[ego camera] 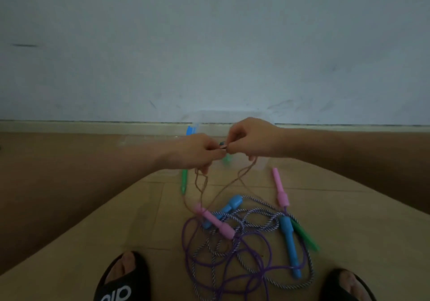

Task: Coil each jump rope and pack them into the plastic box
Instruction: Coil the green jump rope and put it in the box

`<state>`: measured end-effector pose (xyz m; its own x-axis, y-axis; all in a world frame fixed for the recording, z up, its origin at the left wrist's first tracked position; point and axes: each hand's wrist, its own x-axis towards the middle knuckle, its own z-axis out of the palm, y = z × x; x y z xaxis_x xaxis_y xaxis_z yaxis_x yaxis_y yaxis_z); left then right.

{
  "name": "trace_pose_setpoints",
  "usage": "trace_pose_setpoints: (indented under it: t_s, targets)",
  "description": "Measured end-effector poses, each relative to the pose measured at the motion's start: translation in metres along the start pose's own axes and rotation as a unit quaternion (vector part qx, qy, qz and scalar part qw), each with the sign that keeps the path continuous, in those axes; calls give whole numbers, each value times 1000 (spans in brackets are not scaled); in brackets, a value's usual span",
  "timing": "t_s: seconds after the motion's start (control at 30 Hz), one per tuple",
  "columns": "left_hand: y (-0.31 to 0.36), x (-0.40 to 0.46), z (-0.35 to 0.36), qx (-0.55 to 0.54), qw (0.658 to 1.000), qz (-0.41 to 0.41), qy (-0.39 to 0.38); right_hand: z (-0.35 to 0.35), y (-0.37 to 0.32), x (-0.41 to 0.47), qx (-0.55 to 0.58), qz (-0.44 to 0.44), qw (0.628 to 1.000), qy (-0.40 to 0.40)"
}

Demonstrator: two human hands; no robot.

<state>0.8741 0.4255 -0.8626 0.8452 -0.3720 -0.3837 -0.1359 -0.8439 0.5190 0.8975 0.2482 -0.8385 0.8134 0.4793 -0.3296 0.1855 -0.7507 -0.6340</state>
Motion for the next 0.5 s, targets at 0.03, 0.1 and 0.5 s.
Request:
trace_pose_setpoints:
  t_s: [0.03, 0.1, 0.5]
  targets:
    - [5, -5, -8, 14, 1000, 2, 25, -10, -2, -5, -14, 5, 1000, -5]
    - [21, -19, -27, 30, 997, 6, 71, -26, -5, -18, -43, 16, 998, -32]
    - [51, -64, -48, -341, 920, -18, 191, 2, -7, -65, -94, 26, 995, -13]
